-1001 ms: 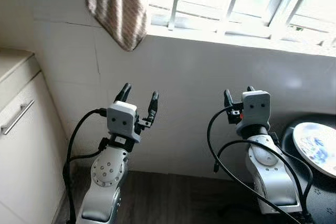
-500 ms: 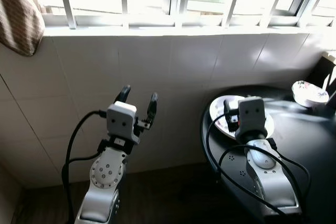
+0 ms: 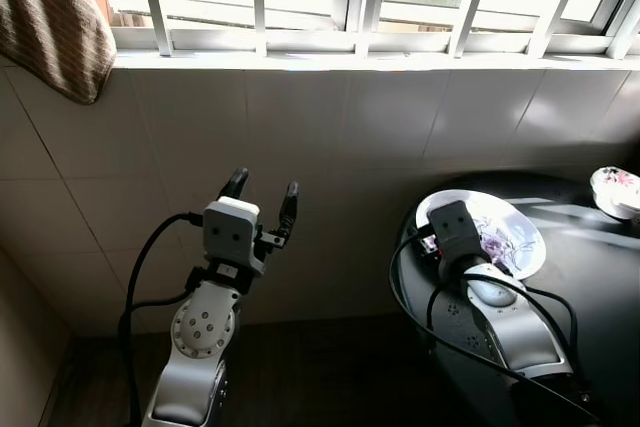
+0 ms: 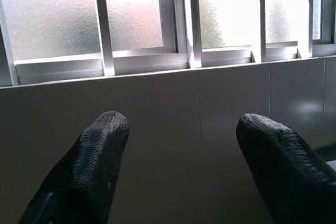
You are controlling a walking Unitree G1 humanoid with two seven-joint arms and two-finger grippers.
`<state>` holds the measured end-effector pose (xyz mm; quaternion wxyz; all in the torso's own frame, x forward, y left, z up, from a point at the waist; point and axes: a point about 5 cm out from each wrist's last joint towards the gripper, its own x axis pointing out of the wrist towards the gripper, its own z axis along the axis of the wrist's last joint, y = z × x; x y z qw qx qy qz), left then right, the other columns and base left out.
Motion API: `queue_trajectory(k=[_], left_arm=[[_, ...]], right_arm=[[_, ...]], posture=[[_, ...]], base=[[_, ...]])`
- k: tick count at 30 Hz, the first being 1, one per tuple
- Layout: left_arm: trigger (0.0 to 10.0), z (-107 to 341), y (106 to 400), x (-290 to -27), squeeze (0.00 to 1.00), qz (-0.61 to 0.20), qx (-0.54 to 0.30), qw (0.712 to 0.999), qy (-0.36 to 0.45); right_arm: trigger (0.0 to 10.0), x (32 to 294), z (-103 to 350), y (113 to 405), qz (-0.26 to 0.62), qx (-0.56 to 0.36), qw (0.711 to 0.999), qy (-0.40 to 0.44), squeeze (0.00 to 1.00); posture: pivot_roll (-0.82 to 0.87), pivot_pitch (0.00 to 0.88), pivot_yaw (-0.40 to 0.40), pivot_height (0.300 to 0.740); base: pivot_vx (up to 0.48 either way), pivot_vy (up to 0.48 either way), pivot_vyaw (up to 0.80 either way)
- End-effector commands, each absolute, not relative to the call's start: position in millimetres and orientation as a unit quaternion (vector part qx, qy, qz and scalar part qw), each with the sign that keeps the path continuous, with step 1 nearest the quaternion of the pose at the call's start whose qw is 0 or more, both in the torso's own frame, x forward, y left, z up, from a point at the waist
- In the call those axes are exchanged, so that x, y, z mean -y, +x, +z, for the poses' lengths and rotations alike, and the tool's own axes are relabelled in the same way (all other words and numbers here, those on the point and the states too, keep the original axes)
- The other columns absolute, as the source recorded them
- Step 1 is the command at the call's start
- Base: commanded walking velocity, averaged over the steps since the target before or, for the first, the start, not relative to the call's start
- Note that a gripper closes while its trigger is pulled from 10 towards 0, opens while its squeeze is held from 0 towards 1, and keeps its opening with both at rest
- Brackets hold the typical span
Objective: Kitchen organization
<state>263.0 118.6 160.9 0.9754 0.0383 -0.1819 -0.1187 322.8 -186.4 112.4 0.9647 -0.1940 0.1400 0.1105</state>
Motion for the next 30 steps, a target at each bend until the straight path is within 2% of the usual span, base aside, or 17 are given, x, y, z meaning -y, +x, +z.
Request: queue_trajectory(k=[1,13,20,29,30], left_arm=[[10.0,160,265,-119,0.0,-0.117,0.177,0.977,0.037],[10.0,160,265,-120,0.0,-0.11,0.173,0.978,0.034],[10.0,159,266,-120,0.0,-0.111,0.17,0.979,0.034],[10.0,158,266,-121,0.0,-0.109,0.167,0.979,0.037],[10.0,158,266,-121,0.0,-0.109,0.167,0.979,0.037]], right_arm=[[10.0,193,108,326,0.126,-0.158,0.957,-0.207,0.0],[10.0,234,92,336,0.107,-0.238,0.949,-0.176,0.0],[10.0,242,86,336,0.123,-0.266,0.945,-0.146,0.0],[10.0,248,75,333,0.144,-0.299,0.926,-0.18,0.0],[7.9,249,75,333,0.141,-0.3,0.926,-0.182,0.0]], posture=[[0.01,0.0,-0.073,0.74],[0.02,0.0,-0.083,0.74],[0.02,0.0,-0.083,0.74],[0.02,0.0,-0.085,0.74],[0.02,0.0,-0.085,0.74]], base=[[0.0,0.0,0.0],[0.0,0.0,0.0],[0.0,0.0,0.0],[0.0,0.0,0.0],[0.0,0.0,0.0]])
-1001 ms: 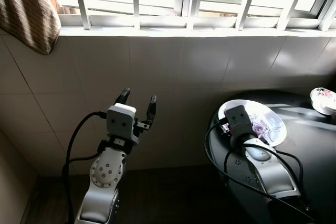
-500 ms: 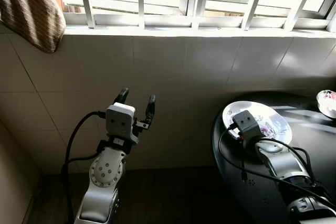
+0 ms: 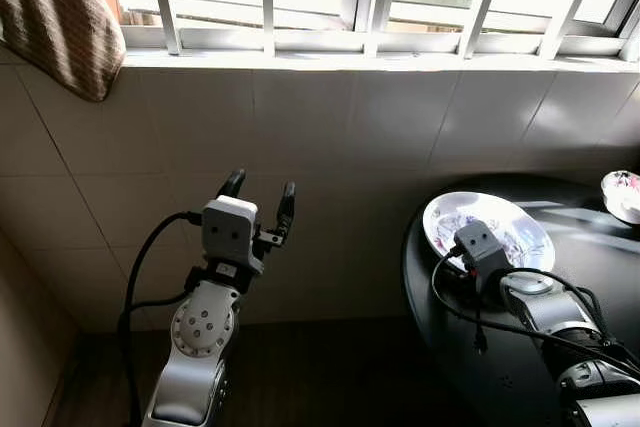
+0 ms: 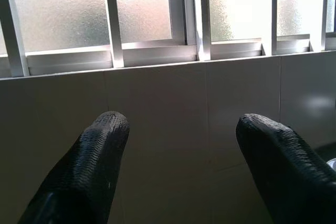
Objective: Kitchen organization
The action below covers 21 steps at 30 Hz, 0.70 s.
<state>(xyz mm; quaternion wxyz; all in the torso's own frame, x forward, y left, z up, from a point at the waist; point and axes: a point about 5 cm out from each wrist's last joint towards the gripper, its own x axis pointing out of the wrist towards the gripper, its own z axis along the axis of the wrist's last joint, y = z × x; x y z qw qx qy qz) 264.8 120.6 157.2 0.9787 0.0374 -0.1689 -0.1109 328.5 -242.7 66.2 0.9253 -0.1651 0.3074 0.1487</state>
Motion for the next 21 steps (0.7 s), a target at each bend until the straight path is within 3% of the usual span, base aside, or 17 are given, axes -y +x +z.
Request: queue_trajectory(k=[1,2,17,21], left_arm=[[10.0,158,266,-121,0.0,-0.108,0.166,0.979,0.038],[10.0,157,266,-121,0.0,-0.107,0.166,0.98,0.038],[10.0,154,267,-122,0.0,-0.104,0.156,0.981,0.04],[10.0,154,267,-123,0.0,-0.101,0.155,0.982,0.039]], right_arm=[[4.4,250,75,333,0.139,-0.3,0.926,-0.182,0.0],[0.0,252,76,333,0.141,-0.296,0.926,-0.188,0.0],[0.0,248,71,332,0.156,-0.281,0.905,-0.278,0.0],[0.0,238,92,341,0.121,-0.199,0.907,-0.35,0.0]], posture=[[0.02,0.0,-0.085,0.74],[0.02,0.0,-0.086,0.74],[0.02,0.0,-0.084,0.74],[0.02,0.0,-0.086,0.74]], base=[[0.0,0.0,0.0],[0.0,0.0,0.0],[0.0,0.0,0.0],[0.0,0.0,0.0]])
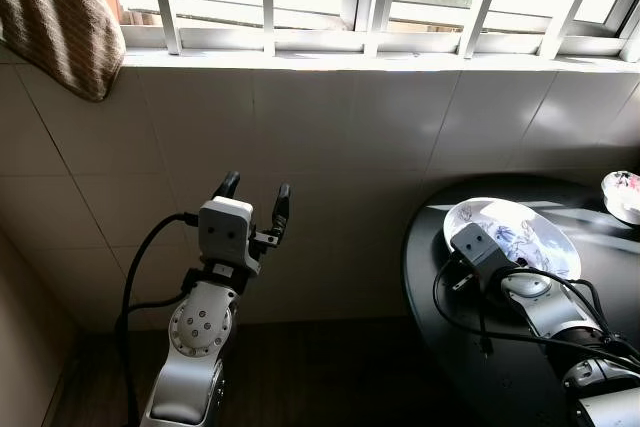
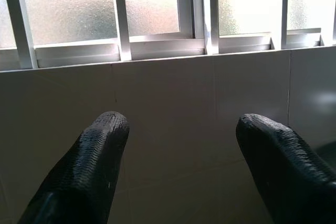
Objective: Kitchen organization
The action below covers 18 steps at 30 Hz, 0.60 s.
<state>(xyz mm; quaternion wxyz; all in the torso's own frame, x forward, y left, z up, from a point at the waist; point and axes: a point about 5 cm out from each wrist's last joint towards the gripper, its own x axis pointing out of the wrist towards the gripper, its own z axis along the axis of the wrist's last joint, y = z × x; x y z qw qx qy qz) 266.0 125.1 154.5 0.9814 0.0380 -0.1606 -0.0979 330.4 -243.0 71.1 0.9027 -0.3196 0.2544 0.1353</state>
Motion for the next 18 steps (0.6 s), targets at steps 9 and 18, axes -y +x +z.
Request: queue_trajectory(k=[9,18], left_arm=[[10.0,154,268,-126,0.0,-0.094,0.151,0.984,0.028],[10.0,155,269,-125,0.0,-0.1,0.151,0.983,0.025]], right_arm=[[0.0,189,141,341,0.08,-0.001,0.939,-0.336,0.0],[0.0,135,158,314,0.144,0.11,0.941,-0.287,0.0]], posture=[[0.01,0.0,-0.08,0.74],[0.01,0.0,-0.081,0.74]], base=[[0.0,0.0,0.0],[-0.062,0.387,0.53]])
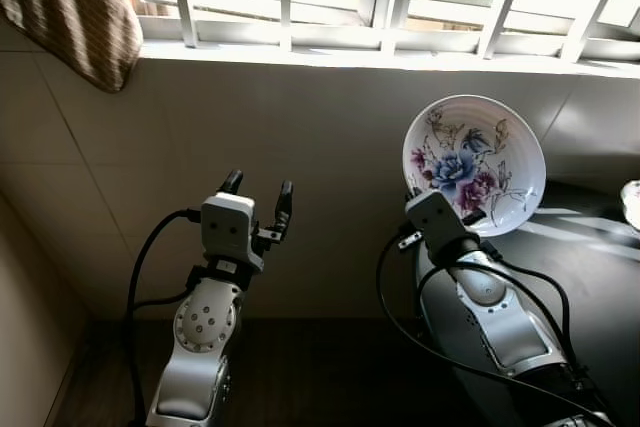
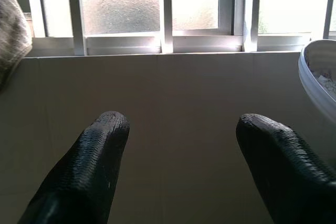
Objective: Kitchen organization
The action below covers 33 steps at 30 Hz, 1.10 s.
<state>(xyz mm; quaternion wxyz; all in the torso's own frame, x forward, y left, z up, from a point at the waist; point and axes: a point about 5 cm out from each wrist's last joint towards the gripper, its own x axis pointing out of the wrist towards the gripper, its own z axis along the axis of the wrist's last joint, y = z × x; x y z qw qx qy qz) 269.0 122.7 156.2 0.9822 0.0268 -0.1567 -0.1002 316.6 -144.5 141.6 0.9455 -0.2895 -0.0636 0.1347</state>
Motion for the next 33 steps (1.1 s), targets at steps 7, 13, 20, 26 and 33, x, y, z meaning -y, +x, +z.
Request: queue_trajectory(k=[7,13,20,26,33], left_arm=[[10.0,159,268,-127,0.0,-0.092,0.163,0.982,0.031],[10.0,162,269,-131,0.0,-0.08,0.173,0.98,0.047],[10.0,170,271,-140,0.0,-0.051,0.193,0.978,0.053],[10.0,172,271,-140,0.0,-0.048,0.199,0.977,0.057],[10.0,174,272,-141,0.0,-0.044,0.204,0.976,0.06]], right_arm=[[0.0,109,171,301,0.205,0.175,0.918,-0.292,0.0],[0.0,105,181,303,0.209,0.203,0.912,-0.289,0.0],[0.0,101,189,302,0.22,0.231,0.902,-0.29,0.0],[0.0,97,193,302,0.23,0.249,0.894,-0.292,0.0],[0.0,95,193,302,0.236,0.258,0.889,-0.295,0.0]], posture=[[0.02,0.0,-0.083,0.74],[0.03,0.0,-0.083,0.74],[0.04,0.0,-0.082,0.74],[0.04,0.0,-0.08,0.74],[0.04,0.0,-0.08,0.74]], base=[[0.0,0.386,0.8],[0.0,0.0,0.8],[0.039,0.0,0.8],[0.446,0.0,0.8],[0.48,0.0,0.8]])
